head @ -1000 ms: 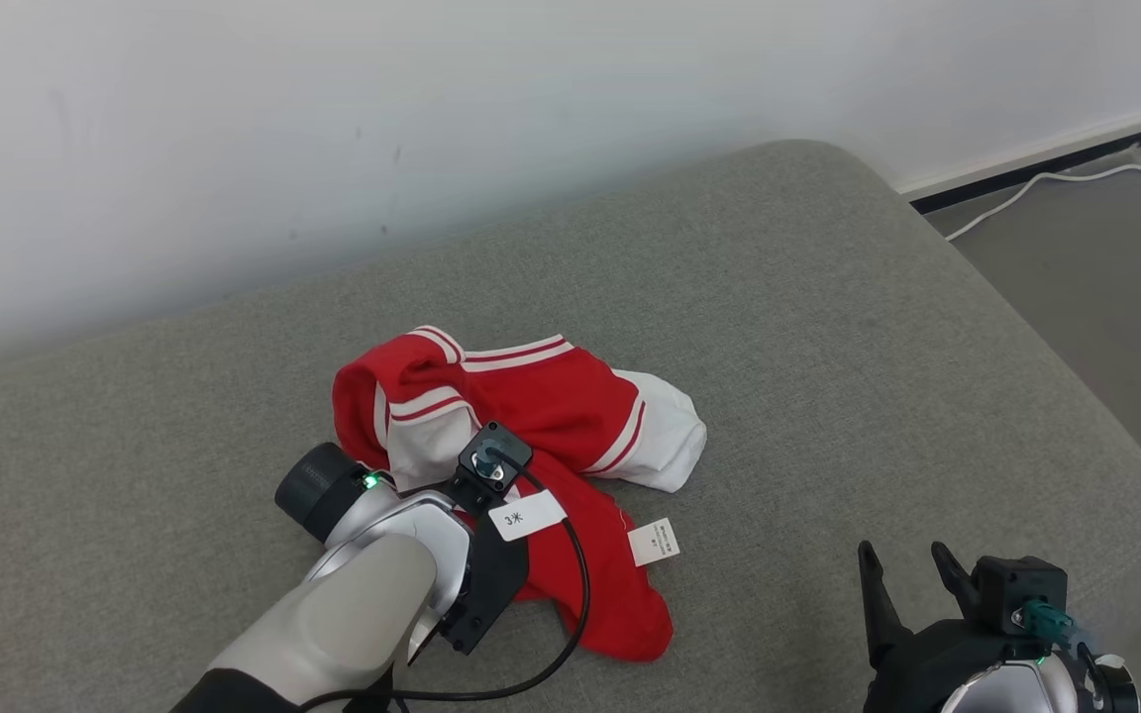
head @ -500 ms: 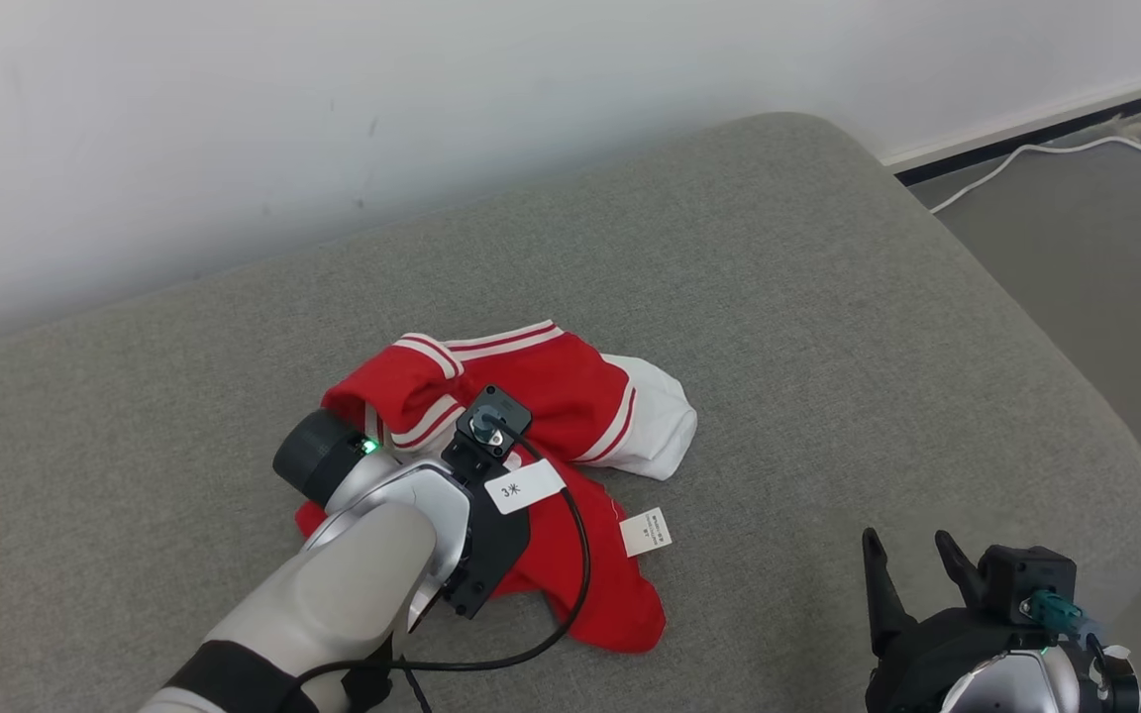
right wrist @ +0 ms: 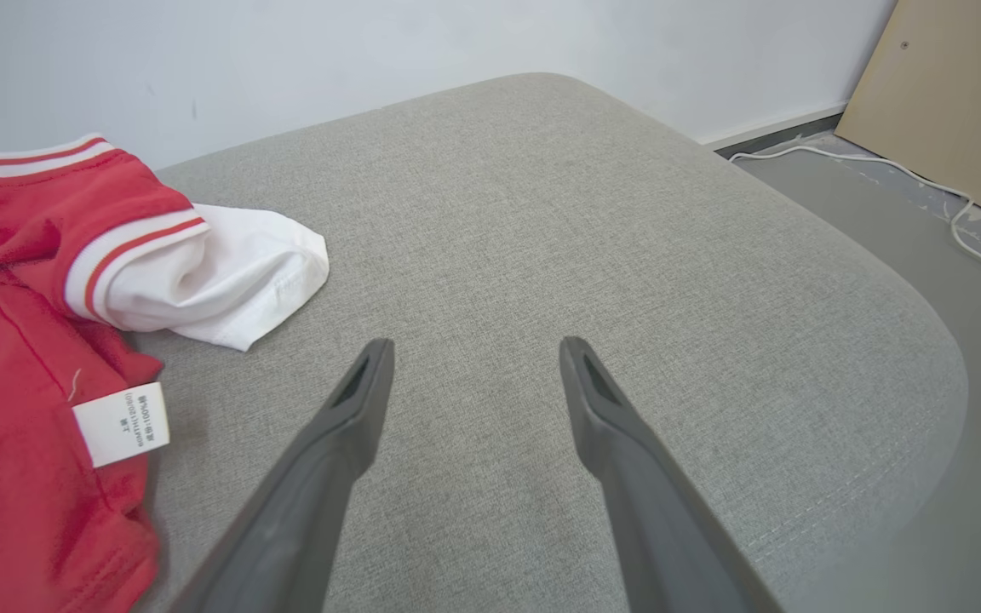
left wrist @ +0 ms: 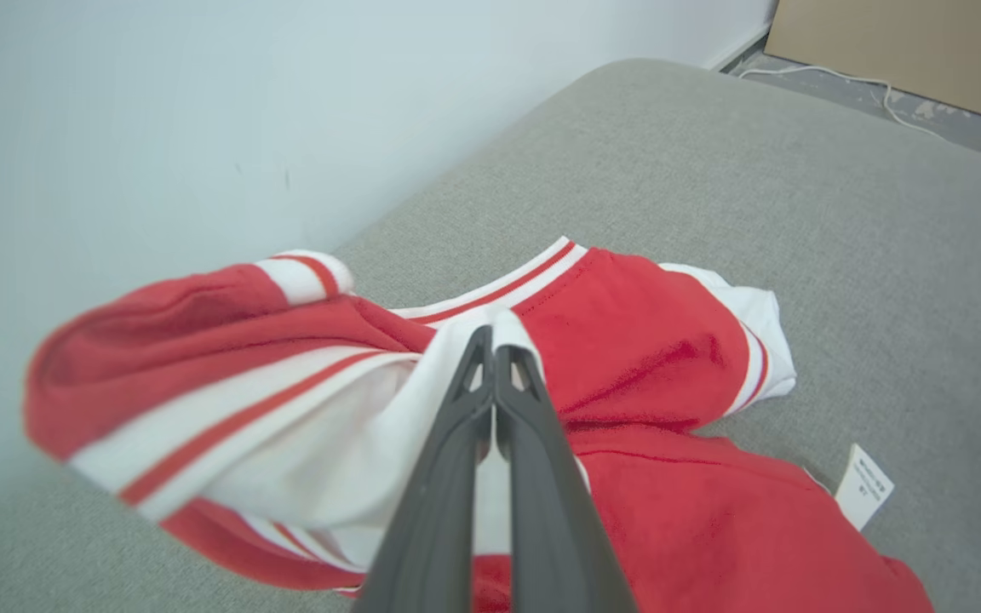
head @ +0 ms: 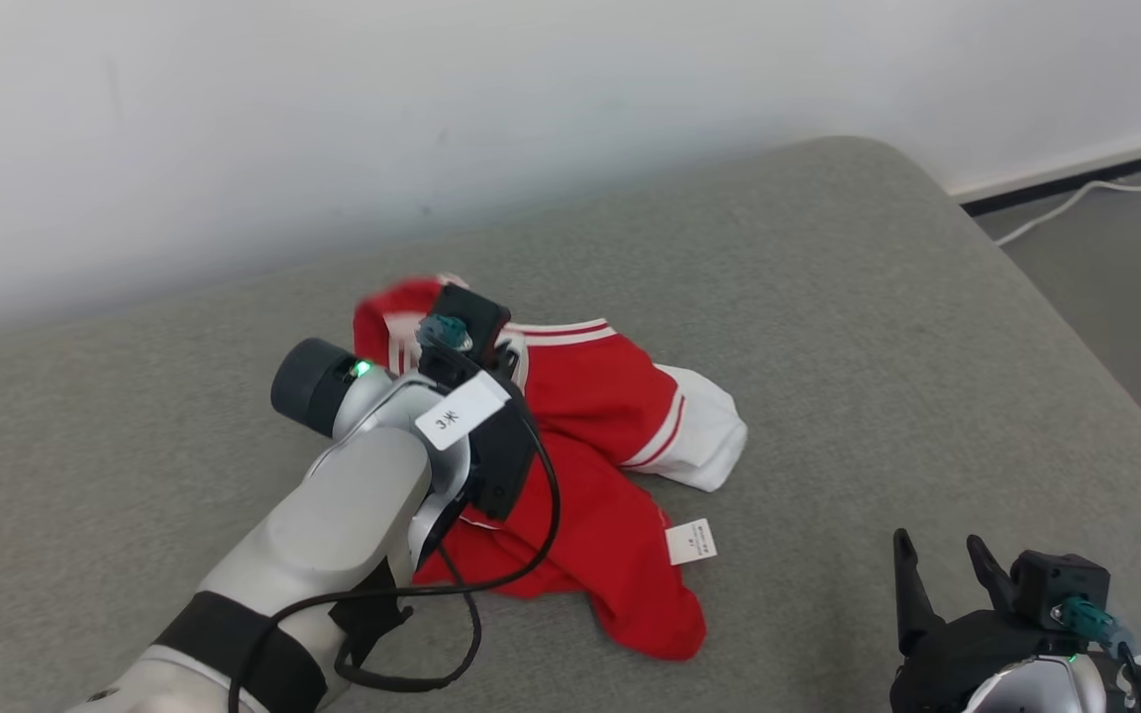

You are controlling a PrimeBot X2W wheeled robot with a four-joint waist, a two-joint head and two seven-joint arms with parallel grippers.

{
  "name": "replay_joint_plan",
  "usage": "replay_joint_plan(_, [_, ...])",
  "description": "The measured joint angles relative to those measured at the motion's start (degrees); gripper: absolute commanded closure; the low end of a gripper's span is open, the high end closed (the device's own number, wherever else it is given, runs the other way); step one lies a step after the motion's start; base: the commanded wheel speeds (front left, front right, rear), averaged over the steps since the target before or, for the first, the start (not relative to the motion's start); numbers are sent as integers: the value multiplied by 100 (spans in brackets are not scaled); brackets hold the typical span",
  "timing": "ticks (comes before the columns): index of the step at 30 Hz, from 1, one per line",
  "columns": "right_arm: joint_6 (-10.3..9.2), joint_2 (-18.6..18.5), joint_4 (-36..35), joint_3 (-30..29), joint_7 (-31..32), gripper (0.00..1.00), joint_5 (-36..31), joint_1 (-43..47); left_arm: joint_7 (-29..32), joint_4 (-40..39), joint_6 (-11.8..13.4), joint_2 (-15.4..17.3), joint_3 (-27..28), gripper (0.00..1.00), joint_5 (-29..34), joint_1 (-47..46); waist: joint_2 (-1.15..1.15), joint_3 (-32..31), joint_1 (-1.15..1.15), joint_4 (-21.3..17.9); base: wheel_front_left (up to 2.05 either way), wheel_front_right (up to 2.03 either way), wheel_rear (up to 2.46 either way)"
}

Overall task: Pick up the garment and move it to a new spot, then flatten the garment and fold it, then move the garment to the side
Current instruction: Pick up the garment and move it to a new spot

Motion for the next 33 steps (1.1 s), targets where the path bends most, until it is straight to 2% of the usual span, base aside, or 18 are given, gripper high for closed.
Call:
replay_joint_plan(9, [-1,2,35,-183,-56,0,-1,164,-716,-126,240,71,449,100,-147,-1,0,-176,0,504,0,0,0])
replay_joint_plan(14, [-1,3,48,-186,-99,0,-1,258,-1035,-178,399,410,753,100,-358,56,0,-313,-1,853,0,0,0])
replay_joint_plan(25, [-1,5,25,-148,-92,0,-52,376,-1367,-177,557,1246,1218,100,-515,556,-1,-704,-1,1427,0,0,0])
replay_joint_plan(31, [-1,8,-9,-132,-47,0,-63,485,-1351,-89,568,1419,1224,100,-657,1006,0,-840,-1,1543,0,0,0])
replay_joint_plan(32, [-1,8,-20,-129,-46,0,-64,485,-1340,-87,581,1414,1209,95,-657,1090,0,-848,-1,1549,0,0,0])
replay_joint_plan(33, [-1,8,-24,-122,-41,0,-65,485,-1301,-78,581,1404,1195,56,-661,1164,0,-852,-1,1553,0,0,0])
